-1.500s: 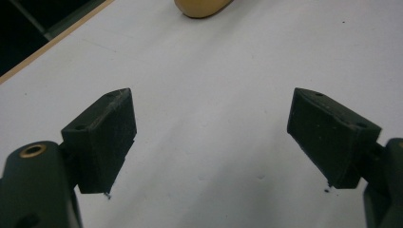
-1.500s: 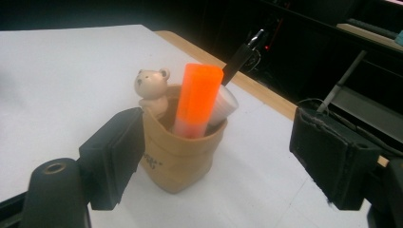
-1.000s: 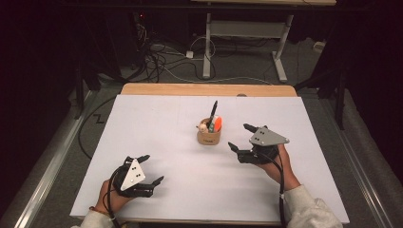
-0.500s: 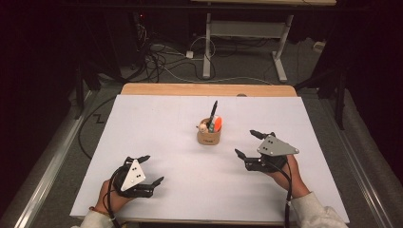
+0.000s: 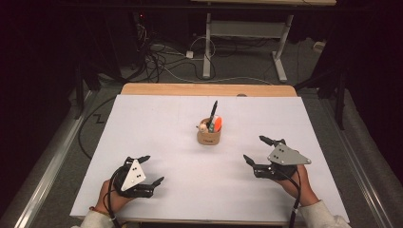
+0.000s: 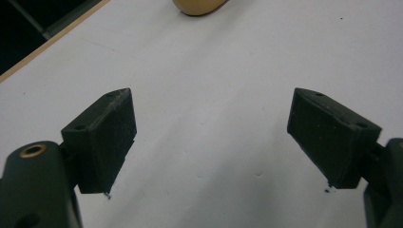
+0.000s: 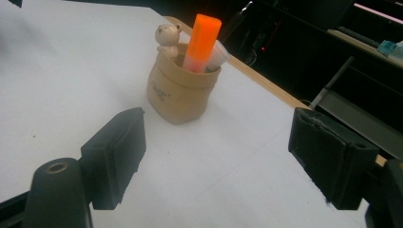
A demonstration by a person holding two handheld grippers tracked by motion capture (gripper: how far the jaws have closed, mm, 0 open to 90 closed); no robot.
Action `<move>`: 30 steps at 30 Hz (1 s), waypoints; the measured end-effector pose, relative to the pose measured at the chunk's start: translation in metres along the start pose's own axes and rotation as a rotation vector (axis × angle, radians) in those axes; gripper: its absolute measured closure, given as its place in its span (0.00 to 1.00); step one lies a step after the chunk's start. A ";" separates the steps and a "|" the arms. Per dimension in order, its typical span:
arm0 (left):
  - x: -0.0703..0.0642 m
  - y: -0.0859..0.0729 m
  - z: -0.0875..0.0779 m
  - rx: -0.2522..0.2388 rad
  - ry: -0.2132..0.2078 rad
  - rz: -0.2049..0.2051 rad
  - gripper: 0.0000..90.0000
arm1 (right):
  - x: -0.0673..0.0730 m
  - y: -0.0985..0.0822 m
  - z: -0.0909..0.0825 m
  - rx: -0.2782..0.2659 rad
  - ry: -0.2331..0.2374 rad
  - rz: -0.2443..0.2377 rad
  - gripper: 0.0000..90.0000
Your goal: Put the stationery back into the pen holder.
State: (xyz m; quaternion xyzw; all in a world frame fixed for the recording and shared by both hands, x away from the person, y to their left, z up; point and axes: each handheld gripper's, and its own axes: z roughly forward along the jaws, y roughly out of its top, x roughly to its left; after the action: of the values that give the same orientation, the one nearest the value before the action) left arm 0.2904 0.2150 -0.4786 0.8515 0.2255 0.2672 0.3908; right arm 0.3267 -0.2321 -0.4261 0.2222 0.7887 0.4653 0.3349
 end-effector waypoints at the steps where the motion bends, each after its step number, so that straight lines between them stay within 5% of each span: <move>1: 0.000 0.000 0.000 0.000 0.000 0.000 0.18 | 0.000 -0.002 -0.002 0.000 -0.004 -0.001 0.23; 30: -0.001 0.000 0.003 0.000 -0.005 0.000 0.18 | 0.001 -0.064 -0.050 0.015 -0.086 0.026 0.24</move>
State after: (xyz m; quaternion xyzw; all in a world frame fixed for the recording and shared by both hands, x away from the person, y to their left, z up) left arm 0.2916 0.2129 -0.4799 0.8522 0.2247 0.2648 0.3913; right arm 0.2872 -0.2906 -0.4663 0.2544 0.7740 0.4538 0.3608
